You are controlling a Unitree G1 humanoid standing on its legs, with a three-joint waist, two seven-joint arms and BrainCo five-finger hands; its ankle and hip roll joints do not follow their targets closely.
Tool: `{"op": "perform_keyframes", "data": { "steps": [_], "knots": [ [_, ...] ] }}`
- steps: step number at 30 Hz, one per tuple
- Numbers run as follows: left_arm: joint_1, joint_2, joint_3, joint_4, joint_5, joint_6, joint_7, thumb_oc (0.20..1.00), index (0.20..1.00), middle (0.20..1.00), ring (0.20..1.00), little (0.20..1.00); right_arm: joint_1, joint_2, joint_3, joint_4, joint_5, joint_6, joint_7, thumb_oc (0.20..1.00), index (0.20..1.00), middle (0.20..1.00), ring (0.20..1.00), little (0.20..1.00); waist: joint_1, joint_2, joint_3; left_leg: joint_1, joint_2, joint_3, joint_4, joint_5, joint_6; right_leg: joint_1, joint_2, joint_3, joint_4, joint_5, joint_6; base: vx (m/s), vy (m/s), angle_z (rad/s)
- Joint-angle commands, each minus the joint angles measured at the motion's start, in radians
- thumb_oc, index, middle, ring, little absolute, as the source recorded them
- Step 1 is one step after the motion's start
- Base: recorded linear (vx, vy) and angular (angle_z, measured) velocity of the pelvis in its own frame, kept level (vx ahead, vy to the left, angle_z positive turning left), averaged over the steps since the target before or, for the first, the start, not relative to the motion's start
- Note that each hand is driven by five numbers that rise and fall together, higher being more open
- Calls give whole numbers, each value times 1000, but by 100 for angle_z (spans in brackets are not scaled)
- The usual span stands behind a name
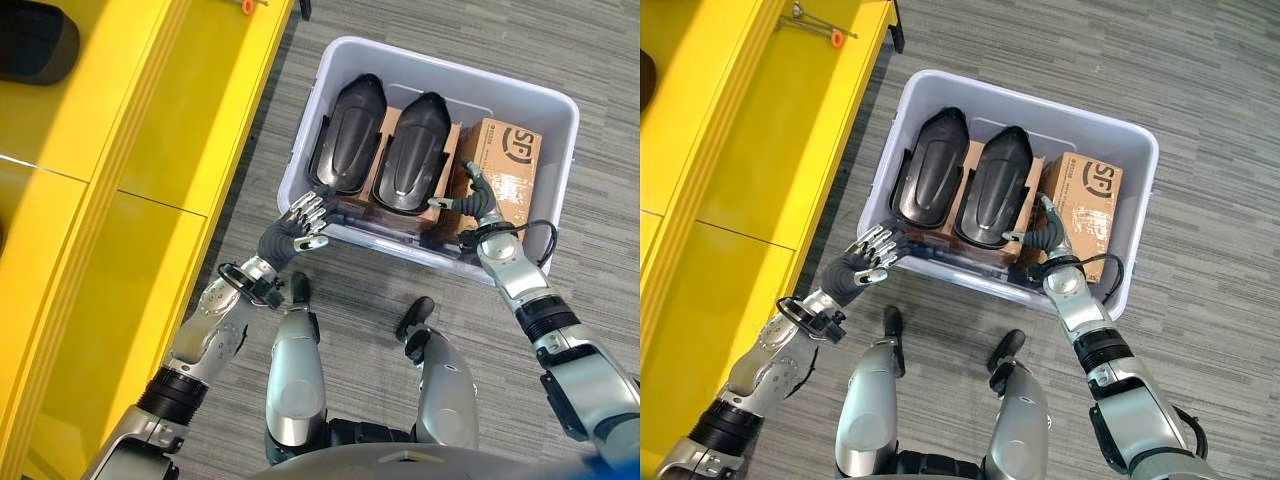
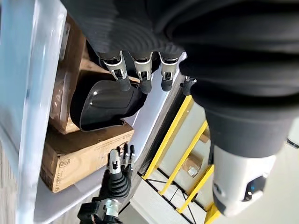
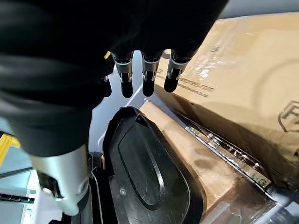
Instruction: Move parts from the plastic box to the shelf.
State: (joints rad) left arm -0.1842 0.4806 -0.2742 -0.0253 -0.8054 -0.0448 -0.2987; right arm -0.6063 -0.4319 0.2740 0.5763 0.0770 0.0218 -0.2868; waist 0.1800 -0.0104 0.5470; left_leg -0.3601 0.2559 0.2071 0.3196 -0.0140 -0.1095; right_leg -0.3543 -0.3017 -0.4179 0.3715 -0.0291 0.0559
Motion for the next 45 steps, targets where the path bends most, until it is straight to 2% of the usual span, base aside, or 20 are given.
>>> {"op": "perform_keyframes", "data": {
  "steps": [1,2,6,10,12,14,21,23,24,26,29,34,36,39,41,45],
  "knots": [
    [9,-14,-20,-65,-4,-20,22,1000,1000,1000,1000,1000,-47,10,-33,-40,103,38,-97,1000,1000,1000,1000,1000,13,24,-27,-17,5,16,-11,12,14,16,-52,7,95,-55,87,14,55,9],
    [4,-24,-26,-62,7,-17,40,1000,1000,1000,1000,1000,-56,22,-49,-11,115,32,-199,1000,1000,1000,1000,1000,12,29,-27,-25,2,19,-6,10,18,2,-53,10,106,-57,86,16,69,3],
    [-8,-36,-47,-56,-3,-28,65,1000,1000,1000,1000,1000,-62,45,-82,-3,91,14,-254,1000,1000,1000,1000,1000,2,42,-27,-38,-6,26,-2,5,24,-24,-55,20,115,-57,88,-3,71,2],
    [-35,-64,-81,-35,-11,-49,90,1000,1000,1000,1000,1000,-83,72,-45,-12,65,48,-217,1000,1000,1000,1000,1000,-8,60,-27,-62,-18,39,1,7,31,-68,-64,34,132,-54,88,-30,103,-7],
    [-43,-70,-91,-24,-10,-43,93,1000,1000,1000,1000,1000,-111,73,-42,22,93,66,-234,1000,1000,1000,1000,1000,-5,64,-27,-54,-24,35,11,-13,23,-66,-74,42,152,-72,101,20,43,-3],
    [-52,-66,-93,-25,-16,-35,97,1000,1000,1000,1000,1000,-140,72,-59,63,130,68,-239,1000,1000,1000,1000,1000,1,69,-27,-58,-29,32,6,-10,23,-72,-75,40,156,-71,103,-21,8,1],
    [-67,-68,-109,-29,-12,-12,119,1000,1000,1000,1000,1000,-198,67,-34,88,77,86,-246,1000,1000,1000,1000,1000,12,77,-27,-72,-35,29,-4,-1,25,-90,-78,33,158,-66,105,-30,2,2],
    [-72,-68,-111,-30,-16,-9,117,1000,1000,1000,1000,1000,-214,69,-33,95,119,107,-284,1000,1000,1000,1000,1000,14,78,-27,-77,-33,32,-5,2,24,-94,-81,30,157,-63,106,-45,-4,2],
    [-81,-66,-116,-38,-21,0,112,1000,1000,1000,1000,1000,-223,75,-48,121,204,116,-314,1000,1000,1000,1000,1000,16,81,-27,-81,-34,33,-3,0,26,-99,-83,27,161,-63,107,-41,-2,6],
    [-83,-66,-122,-39,-23,4,113,1000,1000,1000,1000,1000,-227,76,-62,151,220,109,-305,1000,1000,1000,1000,1000,16,84,-27,-80,-37,33,-5,-1,26,-98,-82,27,160,-63,108,-23,15,6],
    [-93,-73,-134,-35,-28,3,120,1000,1000,1000,1000,1000,-240,82,-55,179,216,131,-273,1000,1000,1000,1000,1000,15,88,-27,-81,-38,36,-9,3,26,-100,-82,27,154,-59,109,-17,36,1],
    [-114,-79,-148,-34,-28,11,141,1000,1000,1000,1000,1000,-267,91,-57,235,306,131,-276,1000,1000,1000,1000,1000,18,91,-27,-99,-33,37,-1,5,24,-115,-84,26,161,-57,108,0,0,0],
    [-121,-81,-150,-39,-34,22,151,1000,1000,1000,1000,1000,-282,94,-65,257,376,150,-261,1000,1000,1000,1000,1000,22,94,-27,-108,-36,33,-7,10,23,-125,-82,24,165,-57,106,0,0,0],
    [-127,-80,-150,-42,-36,28,159,1000,1000,1000,1000,1000,-301,91,-56,284,318,153,-253,1000,1000,1000,1000,1000,26,99,-27,-120,-39,29,-4,12,23,-137,-81,24,172,-59,104,-2,11,0],
    [-132,-77,-152,-50,-58,40,167,1000,1000,1000,1000,1000,-345,70,-25,312,201,174,-255,1000,1000,1000,1000,1000,36,105,-27,-146,-41,23,4,14,24,-158,-85,20,186,-60,102,-9,47,4],
    [-130,-77,-150,-52,-69,51,182,1000,1000,1000,1000,1000,-366,58,2,335,168,201,-268,1000,1000,1000,1000,1000,43,105,-27,-155,-42,20,8,15,24,-163,-86,15,191,-62,102,3,16,3]
  ]
}}
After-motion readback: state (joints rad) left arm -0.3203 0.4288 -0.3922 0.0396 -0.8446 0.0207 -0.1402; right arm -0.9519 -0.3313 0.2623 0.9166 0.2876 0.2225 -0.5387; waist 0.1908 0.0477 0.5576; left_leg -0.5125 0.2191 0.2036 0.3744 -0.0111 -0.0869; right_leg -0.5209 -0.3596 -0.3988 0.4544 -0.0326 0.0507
